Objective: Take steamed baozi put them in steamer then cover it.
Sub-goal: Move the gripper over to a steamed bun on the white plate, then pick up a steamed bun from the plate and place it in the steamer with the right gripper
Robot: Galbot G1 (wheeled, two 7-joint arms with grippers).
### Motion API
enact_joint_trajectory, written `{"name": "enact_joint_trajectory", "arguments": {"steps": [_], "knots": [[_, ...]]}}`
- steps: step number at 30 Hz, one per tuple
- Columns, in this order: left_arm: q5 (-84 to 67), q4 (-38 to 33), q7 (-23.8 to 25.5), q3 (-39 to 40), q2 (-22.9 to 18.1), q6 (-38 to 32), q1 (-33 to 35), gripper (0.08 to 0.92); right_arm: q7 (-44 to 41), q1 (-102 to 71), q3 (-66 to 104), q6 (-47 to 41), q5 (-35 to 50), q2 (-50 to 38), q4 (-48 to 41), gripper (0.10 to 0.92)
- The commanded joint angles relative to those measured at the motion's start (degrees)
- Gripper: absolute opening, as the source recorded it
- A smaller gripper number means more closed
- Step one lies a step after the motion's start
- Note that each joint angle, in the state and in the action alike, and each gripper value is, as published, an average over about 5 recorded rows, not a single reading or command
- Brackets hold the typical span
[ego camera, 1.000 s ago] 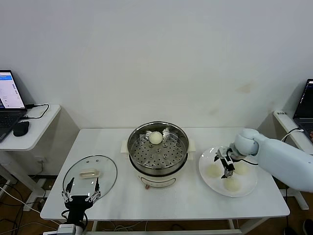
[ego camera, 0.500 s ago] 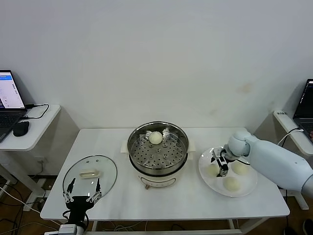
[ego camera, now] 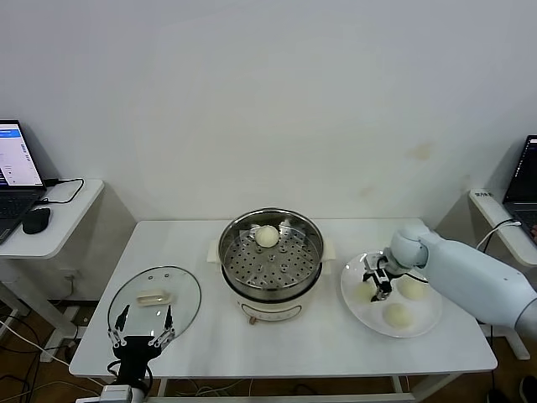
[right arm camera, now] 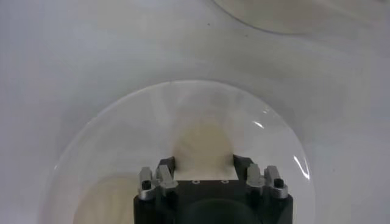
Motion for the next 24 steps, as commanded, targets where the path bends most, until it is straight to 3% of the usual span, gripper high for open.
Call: {"name": "enact_joint_trajectory", "arguments": {"steps": [1,12,18,24], "knots": [[0.02,-0.17,-0.01,0.00,0.02,-0.01,0.02,0.823,-1.08,5.71,-0.91,-0.31,2.65,-3.26,3.35,0.566],[-0.09,-1.38,0.10,0.42,0.94,0.08,-0.39,0.823,-1.43,29.03,-12.64,-4.73,16.53,-9.46,11.95,0.544],[-0.49,-1.53,0.12,0.66,1.69,0.16,-1.05,0.823,1.04,42.63,-20.96,-8.73,27.74,-3.14,14.84,0.551],[-1.01,-1.45,0.16,0.58,2.01,0.24,-1.47,0.823,5.89,43.54,-23.02,-13.81,35.64,7.42,14.71,0.559]]}}
